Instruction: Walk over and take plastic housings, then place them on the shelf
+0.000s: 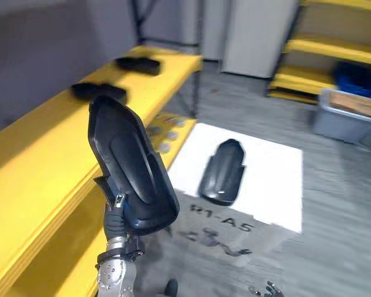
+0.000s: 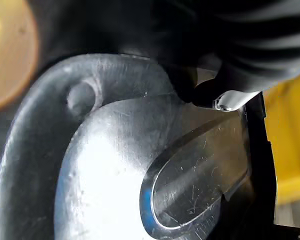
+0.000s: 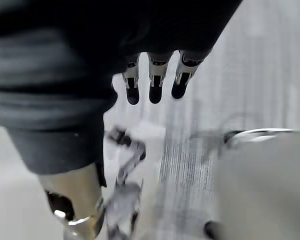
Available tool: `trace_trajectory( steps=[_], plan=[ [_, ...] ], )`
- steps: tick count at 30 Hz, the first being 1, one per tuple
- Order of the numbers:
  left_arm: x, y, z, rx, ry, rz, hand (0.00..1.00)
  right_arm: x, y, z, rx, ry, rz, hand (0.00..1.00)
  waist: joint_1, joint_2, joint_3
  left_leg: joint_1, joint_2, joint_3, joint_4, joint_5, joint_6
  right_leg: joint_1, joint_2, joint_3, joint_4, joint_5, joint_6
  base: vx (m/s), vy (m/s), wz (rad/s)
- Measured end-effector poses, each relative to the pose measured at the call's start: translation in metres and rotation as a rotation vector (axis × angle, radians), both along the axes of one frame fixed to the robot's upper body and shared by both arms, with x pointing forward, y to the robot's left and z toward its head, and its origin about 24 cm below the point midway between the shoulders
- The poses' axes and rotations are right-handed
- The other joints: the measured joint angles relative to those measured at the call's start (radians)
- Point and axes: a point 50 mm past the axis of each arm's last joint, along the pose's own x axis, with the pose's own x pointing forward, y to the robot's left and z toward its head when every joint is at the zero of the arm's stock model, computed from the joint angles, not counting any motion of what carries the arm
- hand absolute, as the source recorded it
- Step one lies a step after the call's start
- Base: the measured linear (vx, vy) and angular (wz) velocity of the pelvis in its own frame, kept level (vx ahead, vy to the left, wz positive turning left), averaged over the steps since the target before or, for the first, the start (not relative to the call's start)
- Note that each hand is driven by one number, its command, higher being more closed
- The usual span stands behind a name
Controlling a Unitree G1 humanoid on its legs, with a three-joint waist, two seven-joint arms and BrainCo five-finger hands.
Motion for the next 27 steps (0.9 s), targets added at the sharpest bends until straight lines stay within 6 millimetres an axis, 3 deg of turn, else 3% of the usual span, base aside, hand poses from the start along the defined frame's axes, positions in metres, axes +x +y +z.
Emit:
trace_trajectory(
  steps=[1, 3, 4, 8, 11, 13, 14, 15, 16, 18, 21, 22, 24, 25, 27],
  plan=[
    [0.002, 0.0, 0.002, -0.003, -0.008, 0.003, 1.0, 0.005, -0.002, 0.001, -0.006, -0.01, 0.004, 0.0, 0.0, -0.003, 0.008, -0.021, 0.009, 0.065, 0.016, -0.007, 0.012, 0.003, -0.009, -0.032, 0.006, 0.0, 0.001, 0.06, 0.034, 2.25],
    [0.005, 0.0, 0.004, -0.014, -0.02, 0.023, 1.0, 0.027, -0.008, 0.008, -0.042, -0.054, 0.033, 0.0, 0.013, 0.023, 0.035, -0.08, 0.096, 0.387, 0.127, -0.019, 0.03, 0.044, -0.026, -0.161, 0.042, -0.009, 0.014, 0.1, 0.075, 1.88],
    [0.005, -0.001, 0.002, -0.016, -0.012, 0.027, 1.0, 0.031, -0.009, 0.01, -0.05, -0.066, 0.038, 0.0, 0.014, 0.022, 0.035, -0.076, 0.104, 0.452, 0.144, -0.018, 0.031, 0.069, -0.036, -0.204, 0.047, -0.014, 0.022, 0.16, 0.064, 1.54],
    [0.008, -0.003, 0.004, -0.019, -0.02, 0.024, 1.0, 0.044, -0.005, 0.013, -0.051, -0.096, 0.057, 0.0, 0.027, 0.019, 0.032, -0.103, 0.016, 0.425, 0.151, -0.017, 0.043, 0.119, -0.093, -0.294, 0.036, -0.023, 0.036, 0.23, 0.125, 1.08],
    [0.009, -0.006, 0.002, 0.002, -0.004, 0.018, 1.0, 0.051, 0.004, 0.013, -0.04, -0.099, 0.086, 0.0, 0.025, 0.011, 0.037, -0.099, -0.036, 0.391, 0.205, -0.062, 0.082, 0.118, -0.188, -0.291, 0.205, -0.018, 0.029, 0.23, 0.177, 0.59],
    [0.012, -0.012, 0.003, 0.024, -0.001, -0.012, 1.0, 0.05, 0.008, 0.012, -0.036, -0.092, 0.101, 0.0, 0.016, 0.017, 0.042, -0.066, -0.039, 0.348, 0.256, -0.113, 0.095, 0.063, -0.257, -0.16, 0.455, 0.023, -0.067, 0.21, 0.162, 0.48],
    [0.017, -0.015, 0.004, 0.033, -0.006, -0.026, 1.0, 0.049, 0.011, 0.012, -0.032, -0.089, 0.119, 0.0, 0.012, 0.014, 0.045, -0.048, -0.038, 0.322, 0.259, -0.128, 0.09, 0.01, -0.238, -0.027, 0.544, -0.021, -0.069, 0.23, 0.104, 0.8],
    [0.025, -0.019, 0.005, 0.049, -0.01, -0.042, 1.0, 0.049, 0.016, 0.012, -0.027, -0.094, 0.136, 0.0, -0.004, 0.009, 0.05, -0.017, -0.04, 0.275, 0.248, -0.136, 0.088, -0.077, -0.17, 0.157, 0.616, -0.104, -0.048, 0.18, 0.044, 0.73],
    [0.026, -0.019, 0.005, 0.056, -0.012, -0.043, 1.0, 0.049, 0.016, 0.012, -0.025, -0.094, 0.136, 0.0, -0.006, 0.008, 0.051, -0.009, -0.041, 0.268, 0.245, -0.137, 0.088, -0.093, -0.156, 0.187, 0.619, -0.117, -0.047, 0.22, 0.038, 0.77],
    [0.033, -0.026, 0.006, 0.072, -0.013, -0.056, 1.0, 0.043, 0.02, 0.01, -0.019, -0.082, 0.149, 0.0, -0.03, -0.005, 0.058, 0.04, -0.062, 0.204, 0.228, -0.145, 0.083, -0.192, -0.077, 0.359, 0.546, -0.176, -0.03, 0.17, 0.0, 0.78],
    [0.037, -0.04, 0.01, 0.062, -0.033, -0.103, 1.0, 0.031, 0.025, 0.01, 0.002, -0.085, 0.12, 0.0, -0.053, -0.01, 0.055, 0.05, -0.082, 0.121, 0.249, -0.163, 0.061, -0.275, 0.01, 0.595, 0.427, -0.185, -0.007, 0.13, -0.083, 1.06],
    [0.037, -0.043, 0.01, 0.06, -0.033, -0.11, 1.0, 0.03, 0.027, 0.011, 0.003, -0.092, 0.12, 0.0, -0.053, -0.02, 0.049, 0.053, -0.089, 0.106, 0.259, -0.175, 0.048, -0.281, 0.019, 0.638, 0.373, -0.179, 0.0, 0.19, -0.197, 0.82],
    [0.038, -0.046, 0.012, 0.083, -0.038, -0.111, 1.0, 0.022, 0.037, 0.011, 0.03, -0.097, 0.102, 0.0, -0.033, -0.075, 0.013, 0.051, -0.108, 0.099, 0.311, -0.238, 0.035, -0.272, -0.011, 0.625, 0.242, -0.046, 0.028, 0.23, -0.263, 0.53],
    [0.039, -0.048, 0.009, 0.078, -0.028, -0.111, 1.0, 0.022, 0.037, 0.01, 0.031, -0.095, 0.1, 0.0, -0.033, -0.064, 0.012, 0.05, -0.086, 0.106, 0.339, -0.265, 0.031, -0.254, -0.001, 0.606, 0.24, -0.051, 0.038, 0.19, -0.238, 0.31],
    [0.041, -0.058, 0.009, 0.073, -0.023, -0.141, 1.0, 0.019, 0.036, 0.011, 0.027, -0.097, 0.097, 0.0, -0.037, -0.036, -0.014, 0.035, 0.018, 0.183, 0.388, -0.304, -0.011, -0.207, 0.047, 0.557, 0.179, -0.045, 0.017, 0.22, -0.291, 0.29]
  ],
)
